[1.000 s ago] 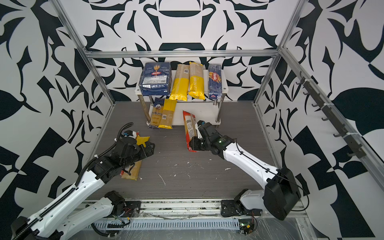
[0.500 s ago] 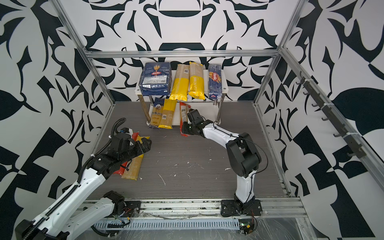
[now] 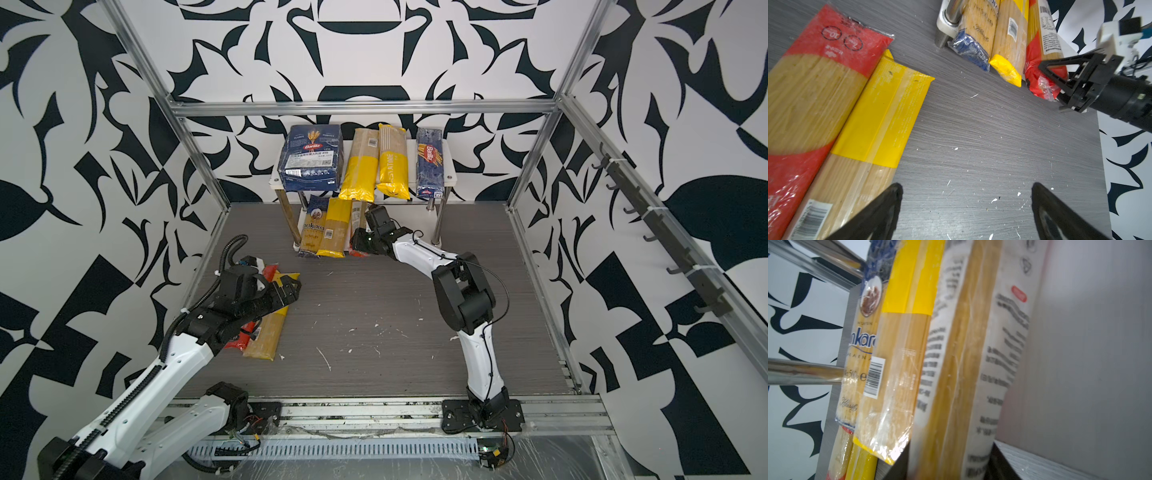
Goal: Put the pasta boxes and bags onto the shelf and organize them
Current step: 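Stand the red-labelled bag under the shelf beside the yellow bag, then open the right gripper and withdraw it toward the yellow-banded bag on the table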
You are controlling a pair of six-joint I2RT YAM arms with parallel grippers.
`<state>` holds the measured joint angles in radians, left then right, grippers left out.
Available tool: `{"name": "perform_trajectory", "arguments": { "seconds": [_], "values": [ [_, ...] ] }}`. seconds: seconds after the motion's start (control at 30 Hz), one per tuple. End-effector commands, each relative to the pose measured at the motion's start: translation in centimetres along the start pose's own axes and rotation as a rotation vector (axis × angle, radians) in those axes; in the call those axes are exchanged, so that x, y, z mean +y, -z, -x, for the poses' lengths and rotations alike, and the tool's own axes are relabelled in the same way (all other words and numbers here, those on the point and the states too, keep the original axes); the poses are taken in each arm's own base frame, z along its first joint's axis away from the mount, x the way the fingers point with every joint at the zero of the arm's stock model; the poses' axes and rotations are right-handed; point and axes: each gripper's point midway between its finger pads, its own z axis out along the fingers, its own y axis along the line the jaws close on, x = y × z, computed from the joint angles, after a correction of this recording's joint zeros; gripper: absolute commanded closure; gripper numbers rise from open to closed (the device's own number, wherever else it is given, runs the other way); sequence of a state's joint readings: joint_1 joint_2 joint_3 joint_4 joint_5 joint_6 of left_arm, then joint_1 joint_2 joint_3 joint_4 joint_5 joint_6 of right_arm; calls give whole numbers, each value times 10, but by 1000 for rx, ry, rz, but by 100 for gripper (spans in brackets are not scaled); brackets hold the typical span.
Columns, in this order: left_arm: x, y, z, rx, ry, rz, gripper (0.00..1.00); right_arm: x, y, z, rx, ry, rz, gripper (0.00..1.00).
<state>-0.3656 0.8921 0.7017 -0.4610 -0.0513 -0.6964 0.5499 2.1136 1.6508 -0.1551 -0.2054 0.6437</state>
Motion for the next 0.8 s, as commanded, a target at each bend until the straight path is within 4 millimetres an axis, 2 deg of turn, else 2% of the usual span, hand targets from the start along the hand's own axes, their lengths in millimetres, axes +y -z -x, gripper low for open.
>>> {"name": "perform_trajectory", "arguments": {
  "seconds": [0.0, 0.17, 0.27, 0.3, 0.33, 0.37, 0.53, 0.67, 0.77],
  "values": [
    [4, 1, -3, -1, -4, -8, 1, 38, 27, 37, -106, 16, 105, 47],
    [13, 5, -6, -11, 13, 14, 0, 37, 37, 27, -87, -2, 110, 41],
    [33, 7, -8, -29, 33, 104, 1, 36, 45, 20, -76, -8, 115, 34],
    [39, 8, -9, -32, 36, 134, 1, 36, 47, 16, -74, -9, 120, 25],
    [45, 8, -11, -30, 37, 159, 1, 36, 50, 13, -72, -11, 119, 24],
    [48, 8, -12, -24, 39, 174, 1, 36, 52, 7, -67, -7, 115, 13],
    [63, 6, -24, -5, 73, 215, 1, 33, 65, -20, -39, 6, 92, 12],
    [84, 6, -36, 10, 99, 300, 0, 35, 79, -56, -4, 39, 73, 12],
    [92, 1, -46, 47, 116, 328, 1, 38, 91, -83, 29, 68, 71, 12]
  ]
}}
